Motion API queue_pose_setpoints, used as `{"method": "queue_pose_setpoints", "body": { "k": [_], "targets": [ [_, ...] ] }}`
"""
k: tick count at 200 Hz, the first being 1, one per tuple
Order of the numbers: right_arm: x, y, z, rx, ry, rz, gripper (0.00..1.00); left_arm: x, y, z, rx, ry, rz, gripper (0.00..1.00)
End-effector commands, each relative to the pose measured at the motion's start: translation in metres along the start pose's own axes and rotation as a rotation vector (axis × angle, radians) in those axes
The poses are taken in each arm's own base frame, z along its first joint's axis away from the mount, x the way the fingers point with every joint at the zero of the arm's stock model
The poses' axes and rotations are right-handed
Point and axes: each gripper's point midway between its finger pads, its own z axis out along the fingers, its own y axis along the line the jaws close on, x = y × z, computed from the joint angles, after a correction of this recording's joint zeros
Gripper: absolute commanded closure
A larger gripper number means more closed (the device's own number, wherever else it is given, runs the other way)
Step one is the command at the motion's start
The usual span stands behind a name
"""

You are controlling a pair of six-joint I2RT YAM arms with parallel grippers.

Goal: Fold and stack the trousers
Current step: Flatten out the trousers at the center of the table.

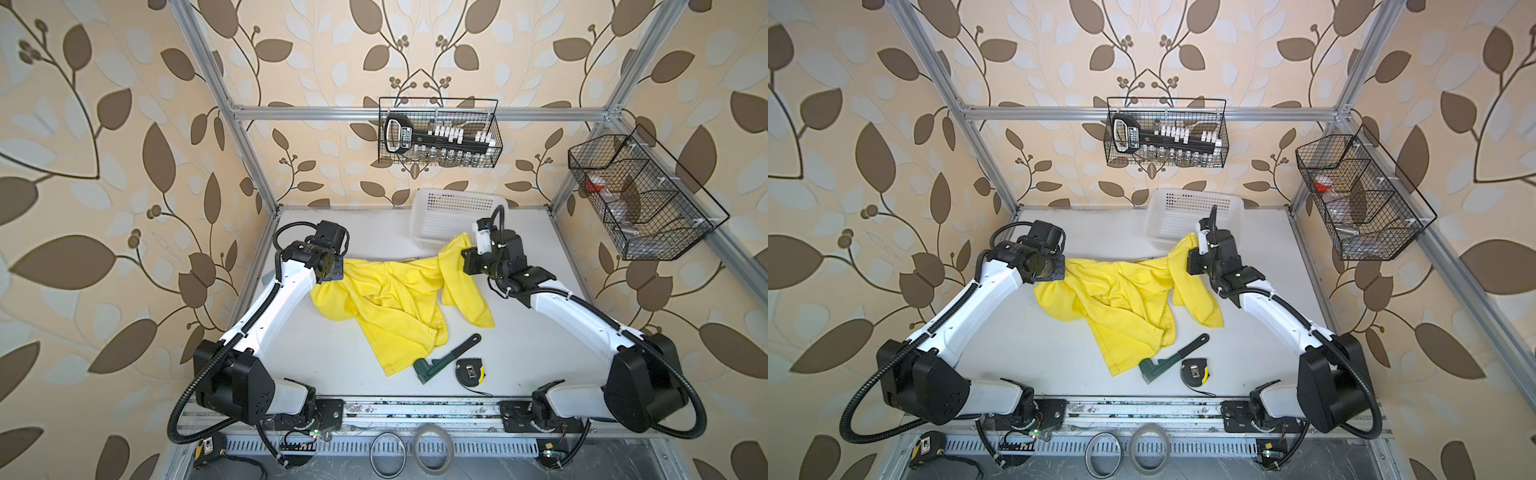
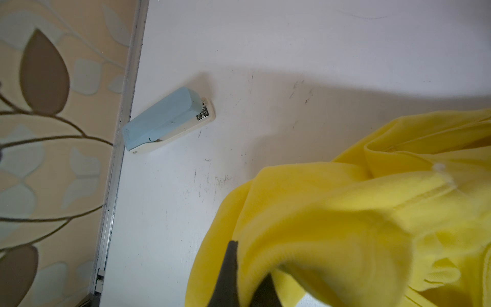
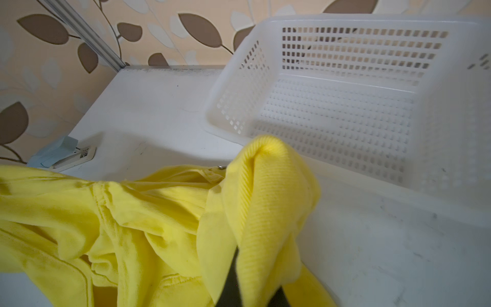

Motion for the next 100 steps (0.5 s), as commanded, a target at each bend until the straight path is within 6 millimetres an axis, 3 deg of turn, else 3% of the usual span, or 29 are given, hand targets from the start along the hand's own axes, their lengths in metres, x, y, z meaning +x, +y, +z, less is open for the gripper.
{"method": "queue_pose_setpoints", "body": {
  "k": [1,30,77,88,100],
  "targets": [
    [-0.028,0.041,0.012,-0.079,-0.077,-0.049,0.97,-0.001,-0.001,-0.007,0.037,-0.011,-0.042,0.95],
    [-0.049,0.107,0.001,-0.213,-0.128,-0.083,0.97,0.009,-0.026,-0.012,0.195,0.035,-0.06,0.92],
    [-0.092,0.235,-0.061,-0.452,-0.292,-0.163,0.97,0.013,-0.048,-0.027,0.351,0.05,-0.094,0.92],
    [-0.093,0.257,-0.063,-0.494,-0.306,-0.164,0.97,0.014,-0.047,-0.03,0.354,0.048,-0.101,0.91],
    [-0.087,0.276,-0.052,-0.525,-0.286,-0.16,0.97,0.018,-0.039,-0.03,0.323,0.043,-0.114,0.88]
  ]
}}
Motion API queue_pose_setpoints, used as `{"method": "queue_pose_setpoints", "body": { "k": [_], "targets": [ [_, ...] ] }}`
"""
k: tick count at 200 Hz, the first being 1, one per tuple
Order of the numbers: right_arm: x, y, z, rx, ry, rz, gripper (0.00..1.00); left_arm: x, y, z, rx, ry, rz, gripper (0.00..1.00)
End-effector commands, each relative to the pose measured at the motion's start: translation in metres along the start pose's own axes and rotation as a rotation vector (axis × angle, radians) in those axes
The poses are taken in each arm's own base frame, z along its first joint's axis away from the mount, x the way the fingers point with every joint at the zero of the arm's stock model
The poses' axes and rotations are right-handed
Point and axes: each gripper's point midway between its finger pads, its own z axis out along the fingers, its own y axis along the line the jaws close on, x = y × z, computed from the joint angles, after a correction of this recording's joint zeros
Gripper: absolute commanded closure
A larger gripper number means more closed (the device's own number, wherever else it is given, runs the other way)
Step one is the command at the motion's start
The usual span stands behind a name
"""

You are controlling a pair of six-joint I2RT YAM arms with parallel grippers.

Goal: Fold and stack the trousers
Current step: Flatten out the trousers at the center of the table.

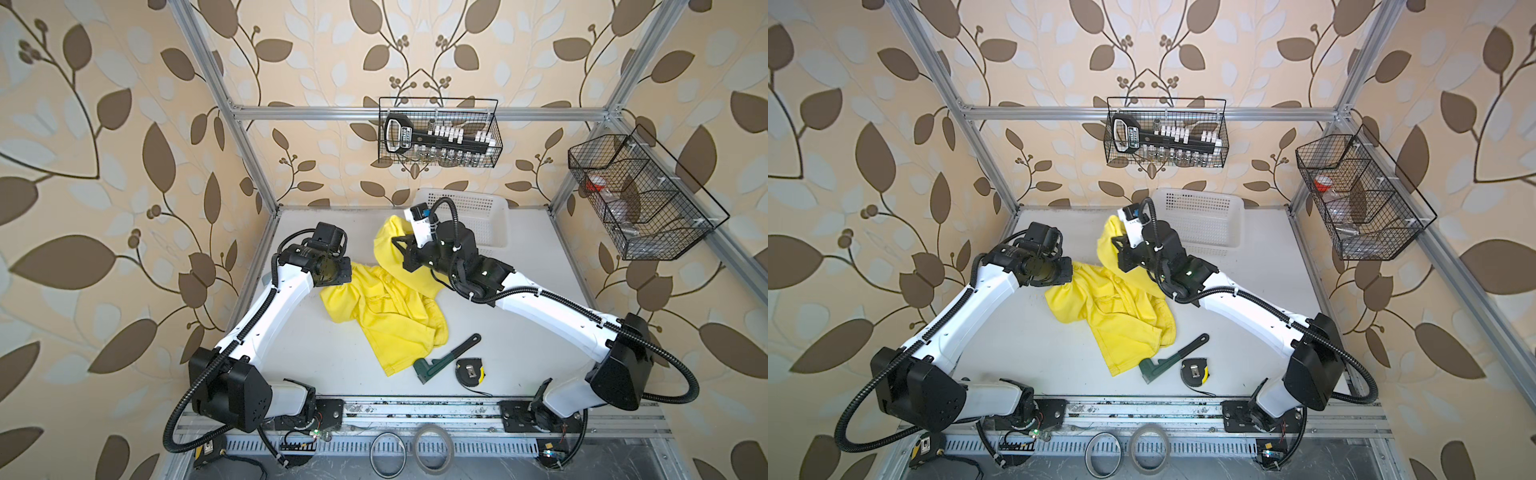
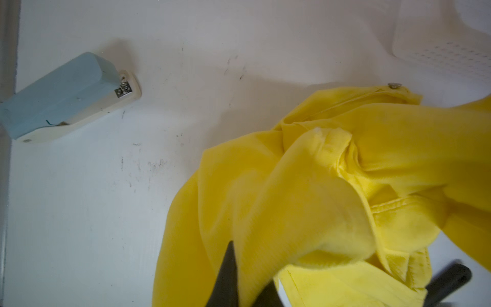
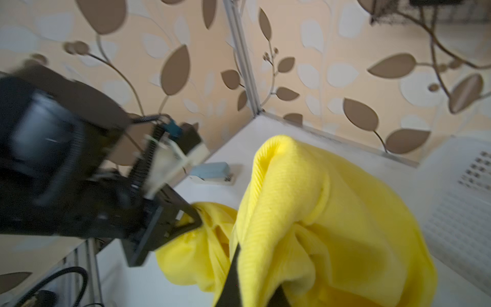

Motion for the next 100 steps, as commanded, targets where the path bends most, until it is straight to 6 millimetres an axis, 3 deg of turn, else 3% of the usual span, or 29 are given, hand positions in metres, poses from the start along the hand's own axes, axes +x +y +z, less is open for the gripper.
{"method": "queue_pose_setpoints", "body": {
  "k": [1,19,45,71,100],
  "targets": [
    [-0.015,0.029,0.022,-0.059,-0.063,-0.004,0.97,0.004,0.001,-0.016,0.034,-0.032,-0.051,0.88],
    [0.015,0.048,0.052,-0.111,0.006,0.007,0.97,0.01,0.016,-0.021,-0.028,-0.055,-0.072,0.85],
    [0.07,0.079,0.076,-0.179,0.123,0.008,0.94,0.017,0.051,-0.034,-0.184,-0.108,-0.096,0.61],
    [0.12,0.081,0.077,-0.194,0.235,0.012,0.86,0.023,0.075,-0.052,-0.27,-0.164,-0.134,0.54],
    [0.139,0.076,0.051,-0.21,0.308,-0.033,0.62,0.023,0.079,-0.071,-0.264,-0.225,-0.159,0.46]
  ]
}}
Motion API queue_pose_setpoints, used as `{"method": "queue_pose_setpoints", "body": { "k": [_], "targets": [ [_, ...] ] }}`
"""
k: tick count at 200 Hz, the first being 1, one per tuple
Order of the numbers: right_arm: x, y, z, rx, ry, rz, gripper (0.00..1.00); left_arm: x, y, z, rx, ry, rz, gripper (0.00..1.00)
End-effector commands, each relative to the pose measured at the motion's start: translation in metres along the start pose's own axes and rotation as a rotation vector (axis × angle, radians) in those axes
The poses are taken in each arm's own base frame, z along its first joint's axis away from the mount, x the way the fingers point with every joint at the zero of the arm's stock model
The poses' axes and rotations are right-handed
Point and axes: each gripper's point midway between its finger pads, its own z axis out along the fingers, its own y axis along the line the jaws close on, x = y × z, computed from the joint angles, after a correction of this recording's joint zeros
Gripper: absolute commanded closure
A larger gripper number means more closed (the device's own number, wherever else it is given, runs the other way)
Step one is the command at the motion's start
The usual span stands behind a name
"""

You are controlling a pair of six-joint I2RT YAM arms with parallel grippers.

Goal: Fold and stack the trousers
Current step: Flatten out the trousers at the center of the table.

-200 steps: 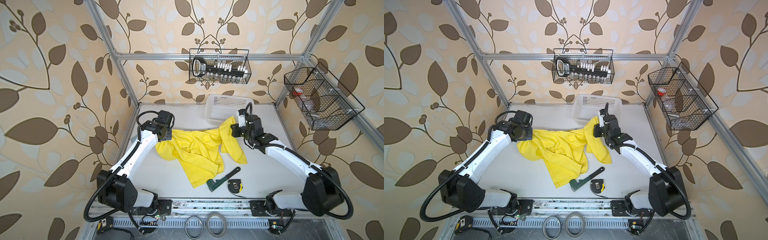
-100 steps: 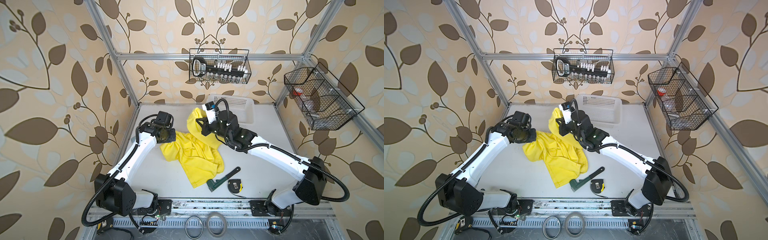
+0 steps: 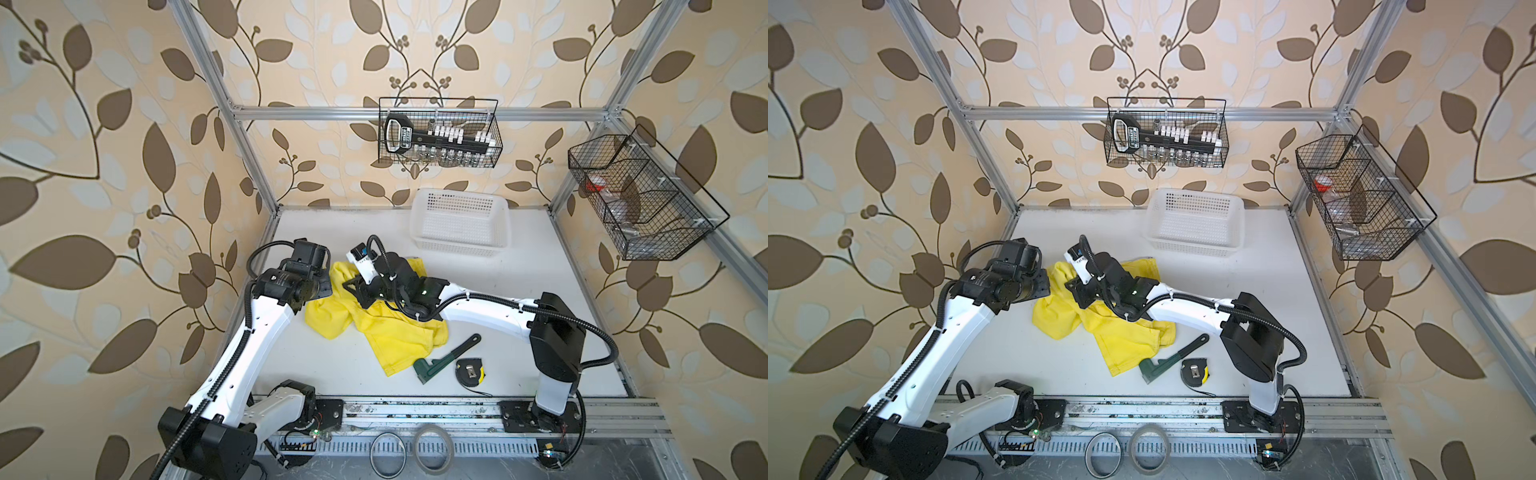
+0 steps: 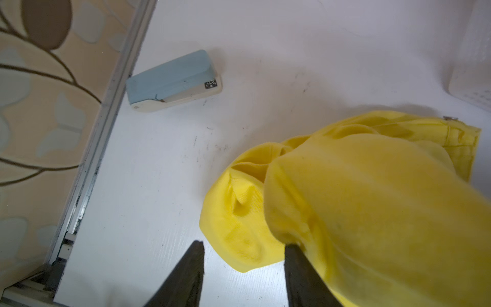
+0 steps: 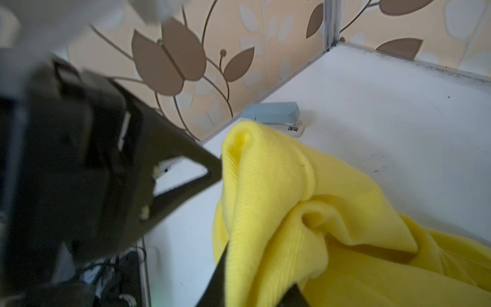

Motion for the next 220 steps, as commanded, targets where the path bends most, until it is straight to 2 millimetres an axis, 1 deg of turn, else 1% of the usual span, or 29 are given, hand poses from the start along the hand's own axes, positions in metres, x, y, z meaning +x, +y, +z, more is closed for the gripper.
{"method": "queue_pose_setpoints", "body": {
  "k": [1,7,13,15,20,26,28,31,39,50,65,81,83,86,95,104,115,126,128,133,146,155,163,171,188,203,220],
  "targets": [
    [-0.001,0.005,-0.026,-0.029,0.013,-0.034,0.61,-0.005,0.019,-0.017,-0.057,-0.066,-0.041,0.45],
    [0.001,0.002,-0.033,-0.021,0.025,-0.039,0.56,-0.007,0.014,-0.019,-0.025,-0.071,-0.04,0.4],
    [0.003,-0.003,-0.041,-0.01,0.033,-0.037,0.52,-0.006,0.007,-0.019,0.015,-0.067,-0.032,0.31],
    [0.001,-0.003,-0.045,-0.009,0.028,-0.035,0.51,-0.006,0.004,-0.019,0.031,-0.065,-0.029,0.28],
    [0.002,-0.009,-0.053,0.002,0.029,-0.022,0.47,-0.006,-0.003,-0.018,0.068,-0.058,-0.026,0.21],
    [0.002,-0.019,-0.063,0.02,0.026,-0.004,0.44,-0.005,-0.012,-0.017,0.108,-0.043,-0.014,0.15],
    [-0.001,-0.021,-0.067,0.025,0.017,0.0,0.44,-0.004,-0.015,-0.016,0.125,-0.034,-0.008,0.14],
    [0.007,-0.028,-0.072,0.04,0.031,0.01,0.42,-0.003,-0.02,-0.015,0.146,-0.024,-0.002,0.12],
    [0.011,-0.044,-0.087,0.082,0.024,0.024,0.37,0.0,-0.031,-0.011,0.191,0.009,0.005,0.08],
    [0.021,-0.067,-0.108,0.143,0.026,0.046,0.31,0.003,-0.042,-0.007,0.236,0.047,0.006,0.02],
    [0.036,-0.095,-0.137,0.217,0.034,0.088,0.28,0.008,-0.053,0.003,0.263,0.082,0.01,0.01],
    [0.06,-0.134,-0.165,0.324,0.039,0.164,0.26,0.014,-0.062,0.01,0.275,0.107,0.023,0.01],
    [0.067,-0.14,-0.167,0.338,0.05,0.174,0.26,0.014,-0.063,0.01,0.275,0.108,0.025,0.01],
    [0.069,-0.148,-0.172,0.36,0.049,0.189,0.26,0.015,-0.064,0.012,0.275,0.11,0.028,0.01],
    [0.087,-0.171,-0.181,0.422,0.074,0.231,0.25,0.018,-0.068,0.015,0.273,0.115,0.037,0.01],
    [0.104,-0.189,-0.187,0.474,0.11,0.251,0.25,0.022,-0.072,0.02,0.269,0.124,0.05,0.01],
    [0.119,-0.203,-0.186,0.508,0.139,0.276,0.25,0.029,-0.076,0.027,0.253,0.148,0.069,0.02],
    [0.132,-0.211,-0.18,0.523,0.172,0.301,0.25,0.039,-0.081,0.031,0.251,0.186,0.087,0.03],
    [0.131,-0.212,-0.179,0.524,0.169,0.307,0.25,0.041,-0.082,0.031,0.252,0.194,0.091,0.03],
    [0.138,-0.215,-0.174,0.528,0.185,0.323,0.25,0.044,-0.085,0.032,0.253,0.206,0.102,0.03],
    [0.147,-0.22,-0.16,0.519,0.21,0.354,0.25,0.052,-0.088,0.033,0.235,0.218,0.136,0.04],
    [0.151,-0.222,-0.15,0.51,0.216,0.368,0.25,0.057,-0.086,0.036,0.206,0.226,0.157,0.05],
    [0.156,-0.224,-0.14,0.502,0.226,0.375,0.26,0.059,-0.079,0.039,0.167,0.231,0.162,0.08],
    [0.158,-0.226,-0.132,0.499,0.238,0.383,0.26,0.059,-0.07,0.041,0.119,0.227,0.17,0.12],
    [0.161,-0.226,-0.112,0.487,0.259,0.377,0.26,0.059,-0.057,0.044,0.05,0.215,0.179,0.29],
    [0.163,-0.224,-0.096,0.482,0.283,0.355,0.26,0.06,-0.054,0.044,0.038,0.214,0.18,0.43],
    [0.164,-0.223,-0.083,0.481,0.297,0.341,0.27,0.059,-0.053,0.043,0.034,0.212,0.186,0.54]
  ]
}}
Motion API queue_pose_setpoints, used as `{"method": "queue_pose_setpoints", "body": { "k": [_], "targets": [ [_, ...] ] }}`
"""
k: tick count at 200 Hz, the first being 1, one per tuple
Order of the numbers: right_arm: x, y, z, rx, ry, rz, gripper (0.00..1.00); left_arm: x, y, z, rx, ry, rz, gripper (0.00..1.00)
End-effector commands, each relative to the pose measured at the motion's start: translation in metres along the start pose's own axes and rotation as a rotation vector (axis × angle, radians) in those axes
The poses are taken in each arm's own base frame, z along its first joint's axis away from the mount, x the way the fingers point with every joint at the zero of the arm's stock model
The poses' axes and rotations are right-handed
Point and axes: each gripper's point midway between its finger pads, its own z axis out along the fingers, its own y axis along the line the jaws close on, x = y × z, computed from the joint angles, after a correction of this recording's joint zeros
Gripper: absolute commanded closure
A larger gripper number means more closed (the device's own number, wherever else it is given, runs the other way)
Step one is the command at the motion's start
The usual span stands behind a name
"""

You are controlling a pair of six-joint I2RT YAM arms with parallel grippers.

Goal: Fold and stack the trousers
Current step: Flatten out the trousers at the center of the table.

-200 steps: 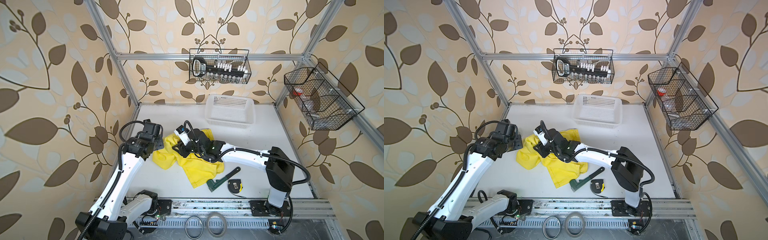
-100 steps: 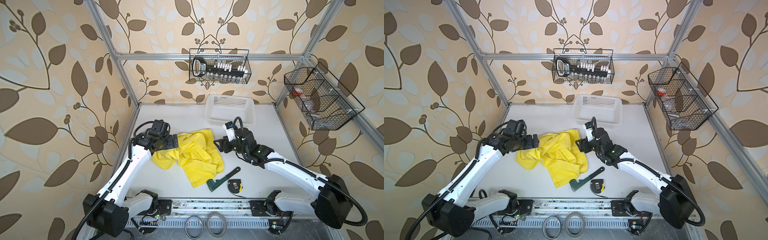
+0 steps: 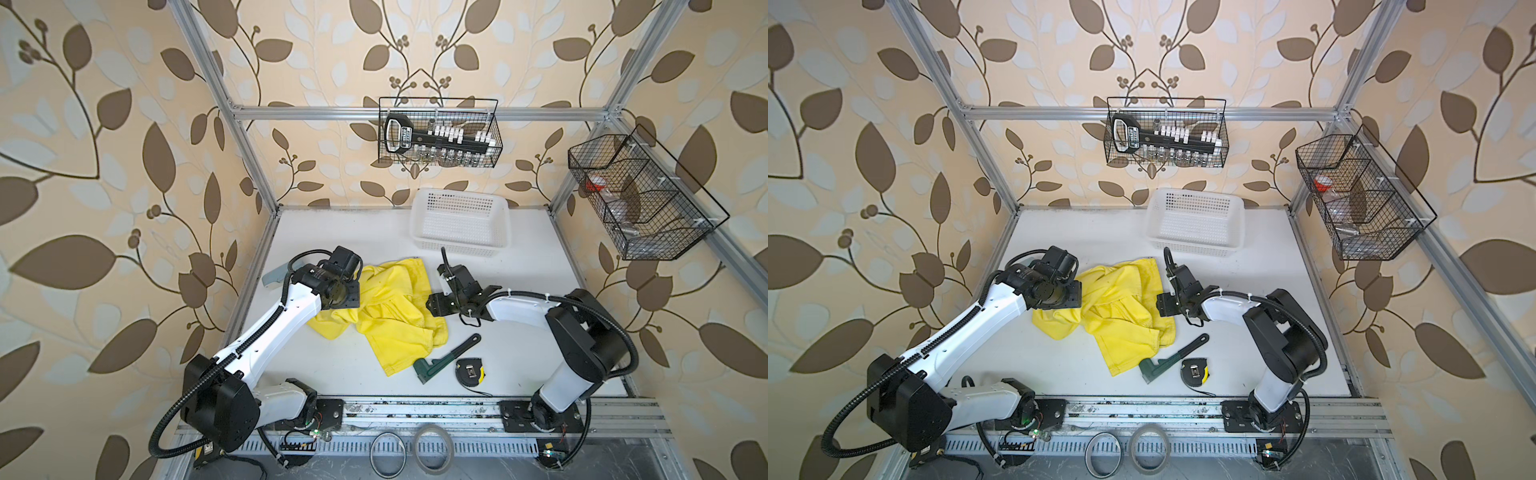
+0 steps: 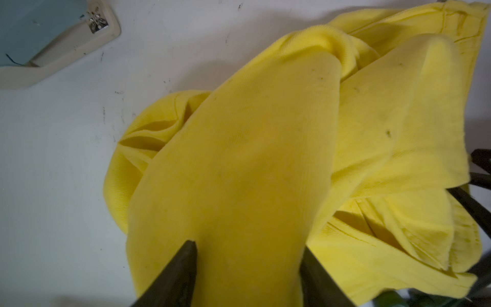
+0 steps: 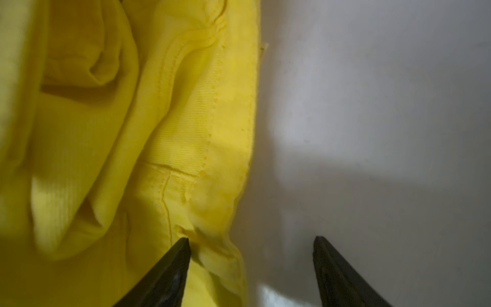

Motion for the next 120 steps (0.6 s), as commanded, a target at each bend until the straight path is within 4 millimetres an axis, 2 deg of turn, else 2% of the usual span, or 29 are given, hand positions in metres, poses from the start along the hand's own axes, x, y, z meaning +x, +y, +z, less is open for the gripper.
{"method": "queue_pose_setpoints", "body": {
  "k": [1,15,25,45,57,69,77,91,120],
  "targets": [
    [-0.02,0.019,0.009,-0.027,-0.041,-0.014,0.27,0.005,0.017,-0.002,-0.08,-0.001,-0.003,0.55],
    [-0.018,0.016,0.019,-0.006,-0.023,-0.017,0.3,0.005,0.018,-0.002,-0.083,0.005,0.007,0.64],
    [-0.018,0.017,0.025,-0.003,-0.014,-0.021,0.36,0.007,0.016,-0.002,-0.07,0.014,0.013,0.73],
    [-0.019,0.026,0.03,-0.031,-0.015,-0.028,0.63,0.01,0.013,0.0,-0.052,0.027,0.026,0.9],
    [-0.024,0.031,0.024,-0.038,-0.033,-0.032,0.79,0.01,0.017,0.0,-0.073,0.027,0.035,0.99],
    [-0.031,0.032,0.015,-0.031,-0.058,-0.034,0.94,0.006,0.023,-0.005,-0.099,0.017,0.04,1.0],
    [-0.039,0.031,0.003,-0.02,-0.083,-0.036,1.0,0.001,0.027,-0.01,-0.116,0.002,0.045,1.0],
    [-0.054,0.024,-0.023,0.014,-0.137,-0.042,1.0,-0.013,0.034,-0.024,-0.146,-0.044,0.056,1.0],
    [-0.097,-0.005,-0.099,0.073,-0.303,-0.022,1.0,-0.045,0.043,-0.057,-0.187,-0.146,0.085,1.0]
  ]
}}
